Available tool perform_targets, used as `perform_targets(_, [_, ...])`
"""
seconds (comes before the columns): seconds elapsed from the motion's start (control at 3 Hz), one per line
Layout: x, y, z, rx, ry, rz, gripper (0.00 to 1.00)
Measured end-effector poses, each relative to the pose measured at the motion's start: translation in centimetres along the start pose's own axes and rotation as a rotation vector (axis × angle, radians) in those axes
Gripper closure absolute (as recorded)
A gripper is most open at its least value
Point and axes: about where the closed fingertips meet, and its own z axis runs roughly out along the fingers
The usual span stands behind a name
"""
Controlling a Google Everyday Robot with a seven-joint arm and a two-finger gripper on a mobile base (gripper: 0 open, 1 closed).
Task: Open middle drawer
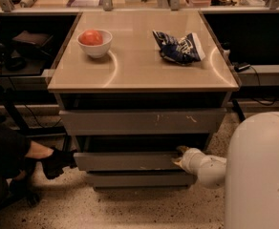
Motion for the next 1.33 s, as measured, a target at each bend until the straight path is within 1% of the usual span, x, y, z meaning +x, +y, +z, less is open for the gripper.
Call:
perform_targets(0.33, [0.3,1.0,-0.8,-0.009,0.006,-0.008,1.0])
perform_targets(0.67, [0.1,0.8,-1.1,-0.009,0.006,-0.008,1.0])
perform_targets(1.0, [0.4,2.2,-2.6,-0.019,0.012,-0.003,1.0])
perform_targets(1.33, [0.4,2.2,-2.6,-0.019,0.012,-0.003,1.0])
